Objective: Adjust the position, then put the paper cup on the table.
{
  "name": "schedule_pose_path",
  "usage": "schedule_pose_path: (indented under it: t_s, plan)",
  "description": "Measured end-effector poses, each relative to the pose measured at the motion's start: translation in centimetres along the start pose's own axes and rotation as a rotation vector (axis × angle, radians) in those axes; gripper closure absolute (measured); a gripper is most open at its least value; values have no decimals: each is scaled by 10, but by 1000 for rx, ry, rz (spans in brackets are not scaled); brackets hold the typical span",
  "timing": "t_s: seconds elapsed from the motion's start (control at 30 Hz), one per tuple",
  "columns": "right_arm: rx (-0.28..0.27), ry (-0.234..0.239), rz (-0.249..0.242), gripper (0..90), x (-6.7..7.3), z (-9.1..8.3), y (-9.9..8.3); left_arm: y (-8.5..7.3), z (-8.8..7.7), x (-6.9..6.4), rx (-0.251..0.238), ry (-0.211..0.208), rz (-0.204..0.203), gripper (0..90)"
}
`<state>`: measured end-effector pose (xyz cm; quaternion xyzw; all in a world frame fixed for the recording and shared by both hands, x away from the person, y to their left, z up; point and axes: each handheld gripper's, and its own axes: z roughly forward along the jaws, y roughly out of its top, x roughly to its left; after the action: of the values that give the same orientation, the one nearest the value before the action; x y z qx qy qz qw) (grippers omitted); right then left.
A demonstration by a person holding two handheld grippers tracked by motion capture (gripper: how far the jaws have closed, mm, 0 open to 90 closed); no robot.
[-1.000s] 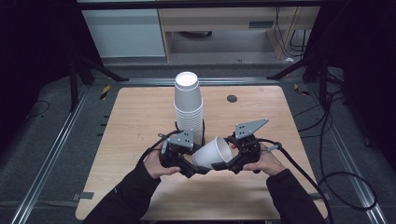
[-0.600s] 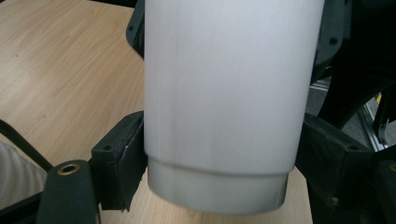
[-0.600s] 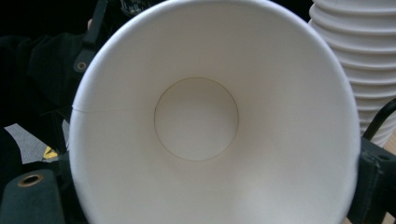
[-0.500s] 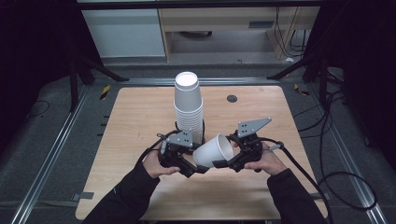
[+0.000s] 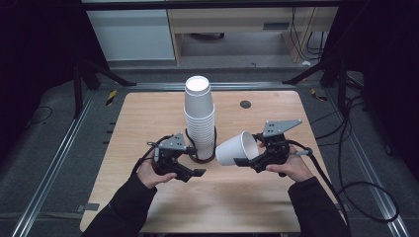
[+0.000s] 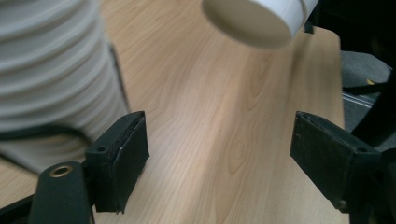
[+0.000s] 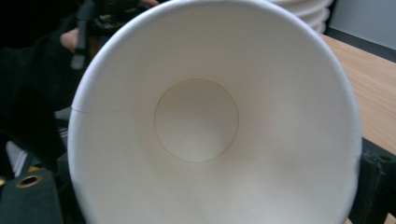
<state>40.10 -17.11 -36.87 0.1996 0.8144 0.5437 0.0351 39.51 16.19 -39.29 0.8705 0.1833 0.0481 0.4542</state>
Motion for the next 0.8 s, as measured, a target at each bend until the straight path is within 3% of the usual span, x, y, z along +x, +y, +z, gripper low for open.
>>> schedule_pose_path:
  t_s: [0.33, 0.43, 0.63, 0.8]
  plan:
    - [36, -182, 33, 98, -8, -13, -2, -33, -26, 18, 4, 145, -111, 171]
    - [66, -267, 32, 98, -11, -17, -4, -44, -33, 22, 21, 187, -140, 170]
    - [81, -355, 89, 98, -18, -25, -5, -58, -39, 31, 35, 262, -195, 165]
    - [108, -456, 122, 98, -26, -32, -6, -67, -41, 40, 53, 327, -247, 165]
